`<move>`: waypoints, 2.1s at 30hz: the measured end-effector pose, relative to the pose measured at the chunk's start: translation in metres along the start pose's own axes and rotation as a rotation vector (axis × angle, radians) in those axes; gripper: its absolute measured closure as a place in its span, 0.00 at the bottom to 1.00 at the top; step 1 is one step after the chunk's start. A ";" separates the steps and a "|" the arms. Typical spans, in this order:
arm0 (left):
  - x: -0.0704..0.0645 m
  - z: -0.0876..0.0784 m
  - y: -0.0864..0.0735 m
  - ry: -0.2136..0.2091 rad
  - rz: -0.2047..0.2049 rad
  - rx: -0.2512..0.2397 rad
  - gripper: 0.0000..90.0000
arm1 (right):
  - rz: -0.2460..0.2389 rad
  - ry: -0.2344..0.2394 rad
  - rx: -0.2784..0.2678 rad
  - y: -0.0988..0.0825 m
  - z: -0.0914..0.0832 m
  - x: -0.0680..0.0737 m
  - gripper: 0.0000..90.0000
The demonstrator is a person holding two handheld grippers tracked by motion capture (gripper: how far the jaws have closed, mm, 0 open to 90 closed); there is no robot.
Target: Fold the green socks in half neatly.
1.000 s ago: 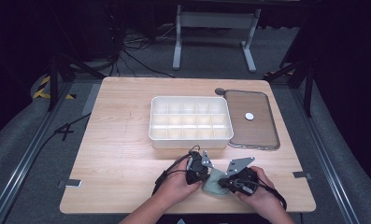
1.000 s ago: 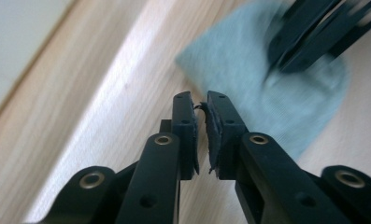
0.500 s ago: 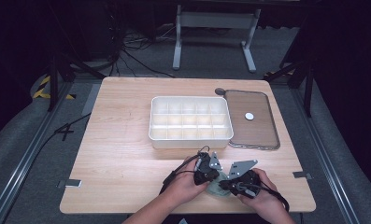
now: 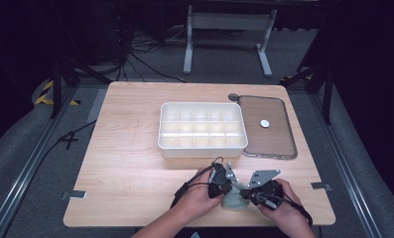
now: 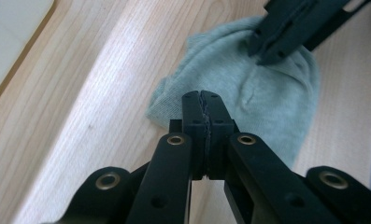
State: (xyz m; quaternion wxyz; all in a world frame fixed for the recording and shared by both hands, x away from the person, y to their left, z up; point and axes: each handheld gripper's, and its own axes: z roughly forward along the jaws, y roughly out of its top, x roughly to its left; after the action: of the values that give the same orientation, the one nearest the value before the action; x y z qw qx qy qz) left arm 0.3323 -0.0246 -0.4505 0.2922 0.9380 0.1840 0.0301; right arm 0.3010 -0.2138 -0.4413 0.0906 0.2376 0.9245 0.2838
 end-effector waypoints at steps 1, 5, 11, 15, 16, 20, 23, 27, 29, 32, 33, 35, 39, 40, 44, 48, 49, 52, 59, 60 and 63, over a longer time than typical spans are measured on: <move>0.000 0.000 0.000 0.000 0.000 0.000 0.98 | 0.000 0.000 0.000 0.000 0.000 0.000 0.97; 0.007 -0.016 -0.005 -0.012 -0.043 -0.049 0.95 | 0.033 -0.012 -0.049 0.002 -0.010 -0.006 0.98; 0.013 -0.024 -0.013 -0.017 -0.077 -0.046 0.90 | 0.053 0.032 -0.065 0.006 -0.011 -0.007 0.98; 0.014 -0.022 -0.018 -0.037 -0.094 -0.022 0.89 | 0.055 0.040 0.004 0.007 0.000 -0.006 0.97; 0.014 -0.021 -0.019 -0.042 -0.093 -0.012 0.89 | 0.058 0.035 0.030 0.006 0.003 -0.005 0.97; 0.014 -0.017 -0.019 -0.066 -0.082 0.023 0.90 | 0.066 0.047 0.049 0.004 0.009 -0.007 0.99; 0.013 -0.014 -0.019 -0.078 -0.071 0.041 0.90 | 0.073 0.070 0.034 0.001 0.010 -0.010 0.99; 0.008 -0.006 -0.017 -0.102 -0.014 0.061 0.88 | 0.070 0.069 0.040 0.002 0.011 -0.009 0.99; 0.005 -0.003 -0.016 -0.097 0.034 0.068 0.87 | 0.064 0.069 0.043 0.003 0.011 -0.008 0.99; 0.002 -0.004 -0.014 -0.100 0.075 0.056 0.85 | 0.060 0.072 0.049 0.004 0.012 -0.007 0.99; 0.001 -0.004 -0.014 -0.105 0.084 0.041 0.84 | 0.053 0.069 0.050 0.004 0.012 -0.006 0.99; 0.000 -0.005 -0.013 -0.111 0.103 0.022 0.83 | 0.052 0.064 0.055 0.005 0.013 -0.004 0.99; -0.004 -0.008 -0.011 -0.111 0.148 -0.014 0.82 | 0.039 0.080 0.043 0.008 0.016 0.001 1.00; -0.004 -0.008 -0.011 -0.111 0.148 -0.014 0.81 | 0.039 0.080 0.043 0.008 0.016 0.001 1.00; -0.001 -0.014 -0.013 -0.095 0.169 -0.021 0.79 | 0.059 0.096 0.016 0.012 0.020 0.003 0.99; -0.002 -0.016 -0.014 -0.083 0.196 -0.042 0.73 | 0.087 0.125 -0.011 0.012 0.024 0.000 0.99; -0.003 -0.016 -0.014 -0.078 0.200 -0.040 0.71 | 0.093 0.125 -0.012 0.012 0.024 0.000 0.99; -0.002 -0.017 -0.016 -0.069 0.192 -0.042 0.70 | 0.096 0.121 -0.014 0.015 0.027 0.001 0.99; 0.002 -0.020 -0.021 -0.084 0.156 -0.038 0.67 | 0.087 0.123 -0.019 0.018 0.021 0.000 0.91; 0.002 -0.019 -0.022 -0.083 0.157 -0.036 0.66 | 0.088 0.121 -0.024 0.018 0.017 -0.001 0.91; 0.004 -0.017 -0.022 -0.086 0.163 -0.031 0.68 | 0.091 0.127 -0.072 0.017 0.000 -0.006 0.90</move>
State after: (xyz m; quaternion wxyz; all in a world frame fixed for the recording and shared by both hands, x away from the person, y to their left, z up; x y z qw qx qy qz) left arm 0.3256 0.0027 -0.4486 0.3107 0.9457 0.0938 0.0165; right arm 0.3128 -0.2036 -0.4316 0.0274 0.2573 0.9060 0.3350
